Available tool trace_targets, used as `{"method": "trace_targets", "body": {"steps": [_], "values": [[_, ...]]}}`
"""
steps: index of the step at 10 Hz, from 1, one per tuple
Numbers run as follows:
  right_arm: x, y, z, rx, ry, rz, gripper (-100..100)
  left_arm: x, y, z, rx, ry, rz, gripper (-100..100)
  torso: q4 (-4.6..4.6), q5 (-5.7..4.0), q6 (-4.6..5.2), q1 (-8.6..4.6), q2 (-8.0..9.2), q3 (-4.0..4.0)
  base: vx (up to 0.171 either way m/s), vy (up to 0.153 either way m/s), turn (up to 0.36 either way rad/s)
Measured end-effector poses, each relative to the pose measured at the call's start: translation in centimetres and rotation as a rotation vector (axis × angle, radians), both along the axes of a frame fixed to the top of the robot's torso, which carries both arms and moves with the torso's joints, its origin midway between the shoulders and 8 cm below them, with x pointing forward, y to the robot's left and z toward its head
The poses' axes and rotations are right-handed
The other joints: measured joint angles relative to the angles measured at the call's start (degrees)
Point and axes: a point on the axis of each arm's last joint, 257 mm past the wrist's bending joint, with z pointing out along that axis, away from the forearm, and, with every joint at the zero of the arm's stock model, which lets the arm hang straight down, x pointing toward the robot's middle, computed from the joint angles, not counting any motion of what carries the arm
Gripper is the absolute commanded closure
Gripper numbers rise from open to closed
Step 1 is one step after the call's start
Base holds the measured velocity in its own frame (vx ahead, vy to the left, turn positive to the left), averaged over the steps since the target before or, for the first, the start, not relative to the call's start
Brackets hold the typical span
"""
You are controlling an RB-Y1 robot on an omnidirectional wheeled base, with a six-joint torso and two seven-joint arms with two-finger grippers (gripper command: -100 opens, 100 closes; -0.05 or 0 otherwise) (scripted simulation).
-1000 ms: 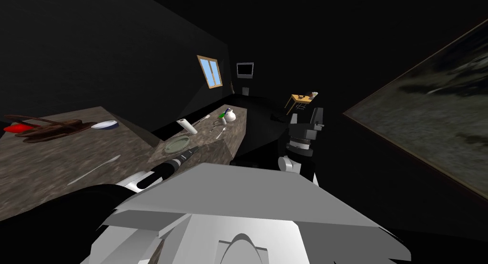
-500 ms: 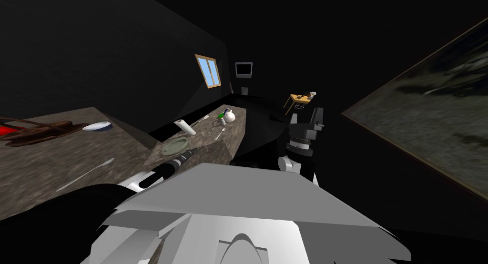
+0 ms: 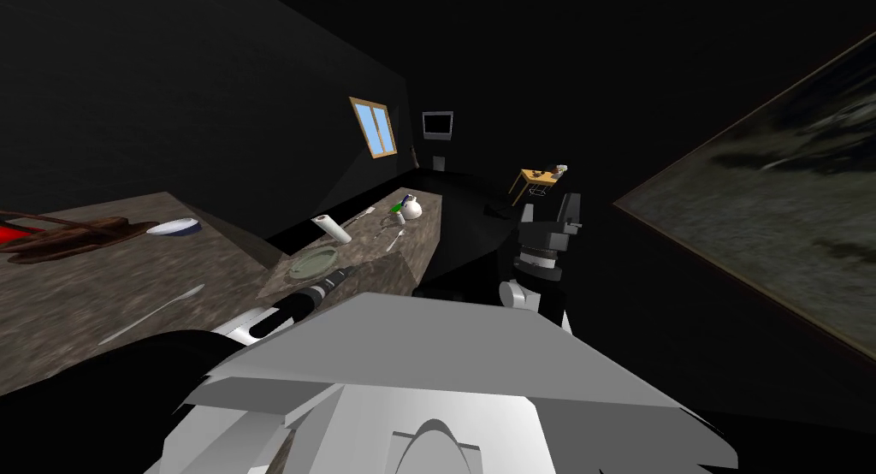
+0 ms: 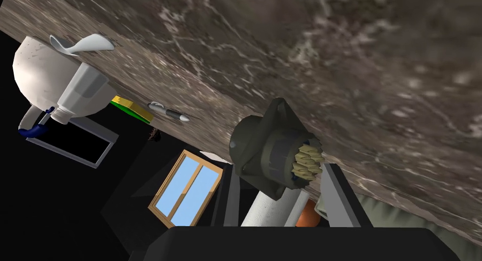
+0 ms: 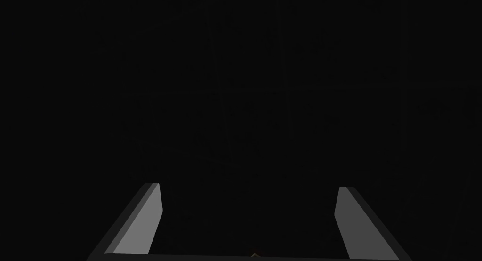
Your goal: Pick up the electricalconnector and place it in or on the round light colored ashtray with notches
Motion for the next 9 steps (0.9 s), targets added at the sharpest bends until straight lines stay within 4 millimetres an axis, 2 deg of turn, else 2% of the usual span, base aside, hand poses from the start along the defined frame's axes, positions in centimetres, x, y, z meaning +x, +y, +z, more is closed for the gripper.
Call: {"method": "trace_targets", "body": {"steps": [1,2,3,5,9], "values": [[0.0,0.0,0.0,0.0,0.0,0.0,0,0.1,-0.3,0.4,0.0,-0.001,-0.007,100,0.01,-0.03,-0.05,-0.04,0.07,0.04,-0.011,-0.003,0.026],[0.0,0.0,0.0,0.0,0.0,0.0,0,0.1,-0.3,0.4,0.0,0.0,-0.007,0,0.01,-0.01,-0.01,-0.03,0.06,0.03,0.0,0.0,0.0],[0.0,0.0,0.0,0.0,0.0,0.0,0,0.1,-0.3,0.4,0.0,0.0,-0.007,100,0.0,-0.01,-0.01,-0.01,0.03,0.01,-0.037,0.027,0.008],[0.0,0.0,0.0,0.0,0.0,0.0,0,2.0,0.7,2.5,0.025,-0.045,-0.013,100,0.08,-0.04,0.06,0.15,0.19,0.13,-0.083,0.039,-0.063],[0.0,0.0,0.0,0.0,0.0,0.0,0,4.4,4.9,5.4,0.09,-0.082,-0.006,100,0.13,-0.03,0.03,0.21,0.49,0.3,-0.115,0.043,-0.106]]}}
